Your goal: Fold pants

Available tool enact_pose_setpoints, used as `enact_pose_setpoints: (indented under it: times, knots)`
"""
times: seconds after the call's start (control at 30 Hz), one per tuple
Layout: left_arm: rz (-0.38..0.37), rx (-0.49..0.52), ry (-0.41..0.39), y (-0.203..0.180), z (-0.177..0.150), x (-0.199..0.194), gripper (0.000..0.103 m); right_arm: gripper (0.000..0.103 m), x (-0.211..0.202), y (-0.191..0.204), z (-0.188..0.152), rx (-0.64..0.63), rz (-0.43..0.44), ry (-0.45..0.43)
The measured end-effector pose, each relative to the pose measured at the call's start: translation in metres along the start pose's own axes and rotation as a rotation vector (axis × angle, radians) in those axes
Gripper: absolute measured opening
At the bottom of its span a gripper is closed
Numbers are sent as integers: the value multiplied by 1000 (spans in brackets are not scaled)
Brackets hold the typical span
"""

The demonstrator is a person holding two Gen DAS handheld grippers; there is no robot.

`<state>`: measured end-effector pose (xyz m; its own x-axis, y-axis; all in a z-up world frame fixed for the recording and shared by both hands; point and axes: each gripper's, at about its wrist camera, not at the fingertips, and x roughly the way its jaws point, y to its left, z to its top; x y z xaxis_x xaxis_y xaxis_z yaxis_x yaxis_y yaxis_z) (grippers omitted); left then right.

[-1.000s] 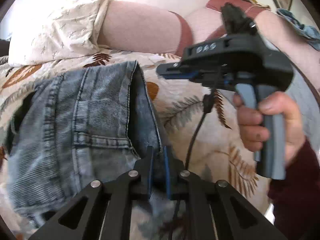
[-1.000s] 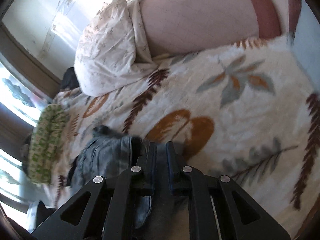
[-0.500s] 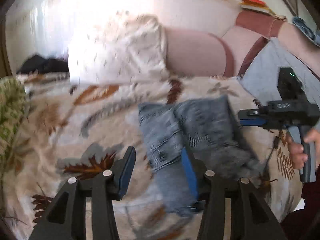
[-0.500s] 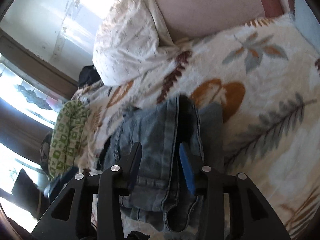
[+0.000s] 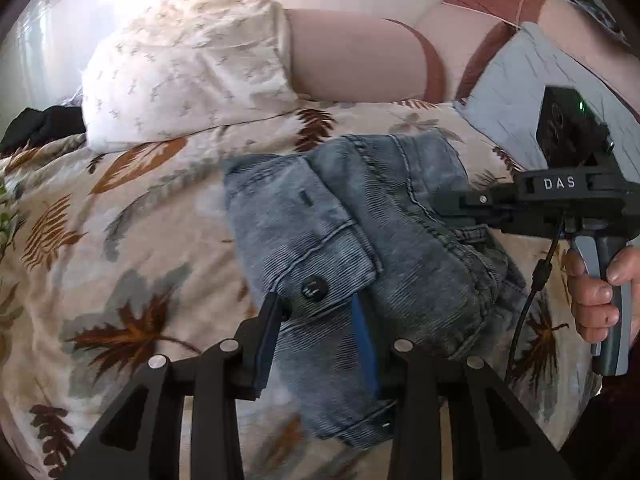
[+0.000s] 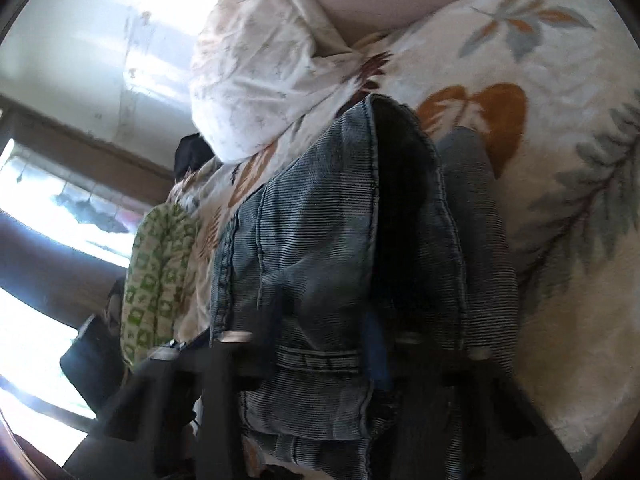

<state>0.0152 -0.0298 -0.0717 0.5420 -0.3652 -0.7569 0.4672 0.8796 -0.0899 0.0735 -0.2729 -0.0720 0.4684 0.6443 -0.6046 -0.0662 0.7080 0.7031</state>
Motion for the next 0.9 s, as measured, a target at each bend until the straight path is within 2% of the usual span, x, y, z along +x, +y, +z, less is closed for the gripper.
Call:
enact_pose_setpoints:
  times: [0.03, 0.2, 0.4, 0.5, 0.6, 0.67, 0.73, 0.8, 0.9]
  knots:
    - [0, 15, 3, -5, 1, 0, 30, 12, -4, 3, 0, -14, -22, -14]
    - [18, 50, 6, -28, 3, 11, 30, 11, -32, 2, 3, -21, -115, -100]
    - [76, 141, -5, -53, 1, 22, 31, 11, -25, -27, -1, 23, -260, -70]
    - [45, 121, 2, -44, 3, 19, 33, 12, -10, -40, -6, 57, -268, -22]
    - [-16, 75, 5, -28, 5, 1, 35, 14, -14, -35, -10, 55, -286, -31]
    - [-14, 82, -24, -22, 4, -14, 43, 24, -20, -29, -16, 63, -307, -34]
    - [14, 90, -73, -15, 1, -31, 53, 31, -33, -19, -23, 40, -344, -65]
    - [26, 85, -100, -7, 0, -42, 53, 32, -49, -9, -29, 5, -337, -122]
    - [41, 47, -99, 3, 4, -42, 53, 32, -66, 12, -37, -56, -294, -210]
